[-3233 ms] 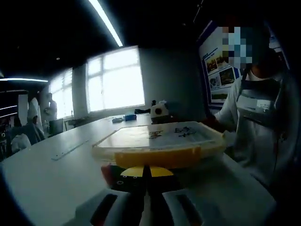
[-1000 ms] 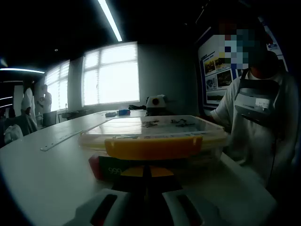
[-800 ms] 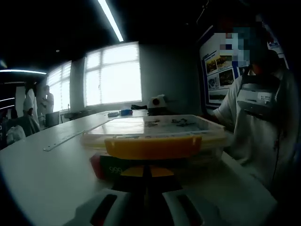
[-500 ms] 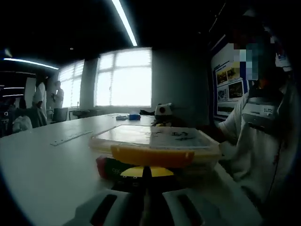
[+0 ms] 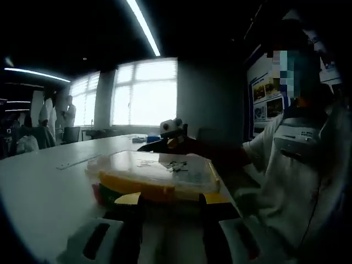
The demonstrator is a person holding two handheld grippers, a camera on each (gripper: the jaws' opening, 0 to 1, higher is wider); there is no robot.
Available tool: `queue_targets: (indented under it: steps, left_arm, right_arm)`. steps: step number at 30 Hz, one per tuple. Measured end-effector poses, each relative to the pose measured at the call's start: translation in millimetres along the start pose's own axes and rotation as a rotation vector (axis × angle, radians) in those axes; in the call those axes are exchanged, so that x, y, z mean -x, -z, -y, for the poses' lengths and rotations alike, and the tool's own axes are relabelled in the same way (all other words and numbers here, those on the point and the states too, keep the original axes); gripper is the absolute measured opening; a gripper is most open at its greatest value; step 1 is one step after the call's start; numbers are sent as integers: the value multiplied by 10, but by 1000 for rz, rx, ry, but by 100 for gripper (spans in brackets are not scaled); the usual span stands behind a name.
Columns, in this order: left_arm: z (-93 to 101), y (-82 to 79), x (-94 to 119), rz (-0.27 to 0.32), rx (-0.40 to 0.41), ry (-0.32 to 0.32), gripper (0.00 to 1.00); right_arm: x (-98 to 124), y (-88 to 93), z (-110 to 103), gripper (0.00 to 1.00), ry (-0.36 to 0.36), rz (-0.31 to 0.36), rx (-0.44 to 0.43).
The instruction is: Arrange the small medicine boxes into an aligned row inside the storage area until every box is upright, visible, and separated from the surrounding clutter.
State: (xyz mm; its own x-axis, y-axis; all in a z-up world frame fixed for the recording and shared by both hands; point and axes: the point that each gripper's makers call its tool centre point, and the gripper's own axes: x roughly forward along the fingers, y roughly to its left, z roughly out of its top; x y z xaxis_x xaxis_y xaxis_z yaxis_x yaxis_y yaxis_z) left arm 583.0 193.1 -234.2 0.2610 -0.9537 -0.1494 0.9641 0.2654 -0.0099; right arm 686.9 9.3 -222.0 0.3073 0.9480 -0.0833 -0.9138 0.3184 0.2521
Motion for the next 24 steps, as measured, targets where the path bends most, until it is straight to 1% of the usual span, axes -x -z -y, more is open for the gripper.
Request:
queue_targets:
  steps: [1,2,4,5,6,8,10,13,17,19,20,21,23,24]
  left_arm:
    - [14,26,-14,-14,-8,-24,63]
    - [30,58,-26,-33,-7,-48,74]
    - [54,64,-75,-21,-6,-86,91]
    - [45,85,-88,-27,0,-109,98]
    - [51,103,-106,-32,1,-121,99]
    - [60,134,-133,-35,5,-132,100]
    - [72,151,-165,-42,0,-140,100]
    - [92,150,-233,-45,-5,-146,100]
    - [132,150,-385,-58,-34,-141,100]
    - [147,154,-442,-60,-37,-134,100]
    - [126,150,-466,-57,-37,-148,100]
    - [107,154,-469,-58,-40,-156,100]
    - [93,148,-466,-53,-39,-164,100]
    - [-28,93,-430,-8,-14,-219,100]
  right_arm:
    - [-33,-16,4,86,-3,-1,-1]
    - [-84,-42,9,90,-9,0,-5]
    - [-216,-102,6,92,-32,2,-21]
    - [-276,-117,1,92,-40,-3,-24]
    - [-334,-123,-13,94,-50,-11,-22]
    - [-431,-127,-33,99,-77,-25,-23]
    - [-510,-127,-31,100,-95,-28,-48]
    - [-594,-104,-8,100,-106,-41,-70]
    - [-670,-54,38,99,-116,-66,-69]
    - [-693,-37,19,94,-129,-71,-82]
    - [-699,-7,-23,92,-154,-85,-94]
    - [-697,17,6,93,-130,-95,-87]
    - [-697,22,-24,94,-142,-97,-90]
    - [-658,35,-82,94,-157,-89,-82]
